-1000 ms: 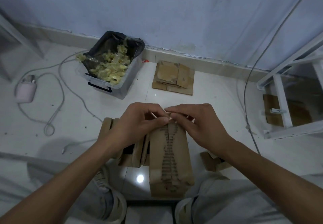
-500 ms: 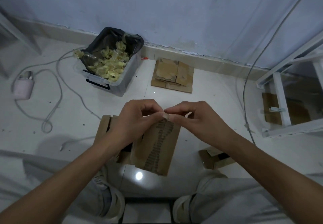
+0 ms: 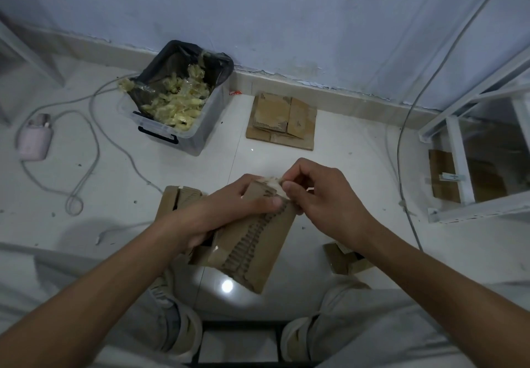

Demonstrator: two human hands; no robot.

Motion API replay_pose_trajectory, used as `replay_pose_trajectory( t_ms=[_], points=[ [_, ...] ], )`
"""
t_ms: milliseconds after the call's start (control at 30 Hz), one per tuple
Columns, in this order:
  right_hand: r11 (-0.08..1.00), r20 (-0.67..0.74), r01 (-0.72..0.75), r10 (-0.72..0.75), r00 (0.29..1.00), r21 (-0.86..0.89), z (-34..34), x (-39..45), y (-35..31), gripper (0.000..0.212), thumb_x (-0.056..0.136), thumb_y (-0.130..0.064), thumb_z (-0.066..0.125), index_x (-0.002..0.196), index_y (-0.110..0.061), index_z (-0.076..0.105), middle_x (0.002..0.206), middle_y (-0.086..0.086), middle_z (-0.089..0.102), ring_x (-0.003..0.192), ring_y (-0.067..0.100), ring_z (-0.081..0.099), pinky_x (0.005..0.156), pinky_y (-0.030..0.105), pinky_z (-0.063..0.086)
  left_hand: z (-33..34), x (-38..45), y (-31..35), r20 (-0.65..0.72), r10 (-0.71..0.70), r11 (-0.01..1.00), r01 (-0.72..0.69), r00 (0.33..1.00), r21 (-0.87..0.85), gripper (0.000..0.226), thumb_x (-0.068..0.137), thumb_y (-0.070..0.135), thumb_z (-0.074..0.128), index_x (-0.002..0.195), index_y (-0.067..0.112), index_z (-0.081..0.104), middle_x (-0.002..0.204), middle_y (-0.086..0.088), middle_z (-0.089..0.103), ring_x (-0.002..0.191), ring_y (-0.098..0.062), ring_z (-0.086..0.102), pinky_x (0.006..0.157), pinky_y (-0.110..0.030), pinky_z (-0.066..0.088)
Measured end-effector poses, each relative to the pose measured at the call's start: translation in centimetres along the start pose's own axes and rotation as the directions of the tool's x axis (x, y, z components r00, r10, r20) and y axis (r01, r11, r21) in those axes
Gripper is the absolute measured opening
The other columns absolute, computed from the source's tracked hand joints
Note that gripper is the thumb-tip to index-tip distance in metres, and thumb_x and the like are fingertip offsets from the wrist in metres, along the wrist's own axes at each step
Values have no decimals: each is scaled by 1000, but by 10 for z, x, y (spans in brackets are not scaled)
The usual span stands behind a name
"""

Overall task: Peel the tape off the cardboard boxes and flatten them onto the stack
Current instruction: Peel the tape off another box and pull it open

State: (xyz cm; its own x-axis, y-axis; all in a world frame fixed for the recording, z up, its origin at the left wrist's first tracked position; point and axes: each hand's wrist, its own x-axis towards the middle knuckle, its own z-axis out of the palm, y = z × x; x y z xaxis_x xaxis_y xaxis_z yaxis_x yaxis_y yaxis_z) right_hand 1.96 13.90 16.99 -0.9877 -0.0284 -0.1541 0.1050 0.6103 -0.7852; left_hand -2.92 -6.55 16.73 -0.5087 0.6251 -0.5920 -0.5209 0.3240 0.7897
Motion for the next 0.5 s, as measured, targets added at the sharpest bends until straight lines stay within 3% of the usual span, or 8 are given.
replay_pose_trajectory(
  t_ms=[33, 133, 267, 300, 367, 433, 500],
  points=[
    [999, -1, -8, 8, 1000, 43, 1, -1, 0, 12, 103, -19, 65, 94, -26, 67, 87, -9, 70, 74, 9, 65, 65, 25, 56, -1, -2, 2, 29, -8, 998, 10, 1000, -63, 27, 80, 44, 78, 105, 42, 68, 97, 2, 78, 94, -17, 76, 92, -44, 61],
    [962, 0, -74, 76, 997, 263, 2, -1, 0, 10, 105, -12, 61, 97, -14, 68, 85, 1, 69, 67, 6, 62, 61, 21, 53, -4, -1, -4, 36, -47, 992, 51, 998, -115, 51, 79, 42, 79, 125, 30, 59, 106, -7, 77, 102, -27, 75, 94, -50, 60],
    [836, -42, -176, 231, 972, 520, -4, 1, -2, 13, 105, -9, 59, 97, -7, 68, 87, 5, 69, 74, 14, 65, 65, 25, 56, -5, 5, -7, -109, 14, 995, -24, 994, -94, 51, 75, 43, 88, 115, 22, 65, 103, -8, 76, 94, -27, 76, 85, -46, 62],
    [860, -76, -171, 235, 969, 481, -4, 2, -2, 12, 105, -10, 61, 95, -9, 69, 90, 5, 70, 75, 15, 67, 64, 25, 57, -5, 6, -6, -148, 40, 998, -47, 988, -48, 50, 73, 46, 90, 111, 24, 66, 103, -6, 76, 94, -25, 76, 85, -46, 63],
    [986, -195, -81, 110, 975, 149, -1, 3, 2, 10, 101, -16, 67, 92, -16, 69, 88, -3, 71, 74, 13, 68, 63, 23, 59, -6, 7, -7, -216, 97, 992, -77, 972, 100, 52, 67, 58, 89, 105, 31, 66, 105, -2, 73, 92, -20, 76, 83, -45, 64],
    [966, -215, 17, -74, 974, -257, 4, 2, 4, 7, 99, -25, 70, 92, -25, 67, 87, -12, 71, 74, 8, 67, 70, 23, 59, -4, 8, -8, -267, 142, 961, -68, 953, 267, 55, 64, 68, 84, 104, 37, 63, 110, 3, 66, 93, -18, 72, 83, -42, 63],
    [937, -195, 23, -97, 976, -348, 10, 1, 3, 11, 99, -30, 70, 94, -28, 60, 90, -12, 72, 75, 7, 67, 74, 25, 59, -2, 10, -10, -309, 248, 888, -88, 918, 451, 49, 72, 64, 82, 108, 39, 59, 115, 8, 55, 98, -14, 64, 83, -35, 59]
  ],
)
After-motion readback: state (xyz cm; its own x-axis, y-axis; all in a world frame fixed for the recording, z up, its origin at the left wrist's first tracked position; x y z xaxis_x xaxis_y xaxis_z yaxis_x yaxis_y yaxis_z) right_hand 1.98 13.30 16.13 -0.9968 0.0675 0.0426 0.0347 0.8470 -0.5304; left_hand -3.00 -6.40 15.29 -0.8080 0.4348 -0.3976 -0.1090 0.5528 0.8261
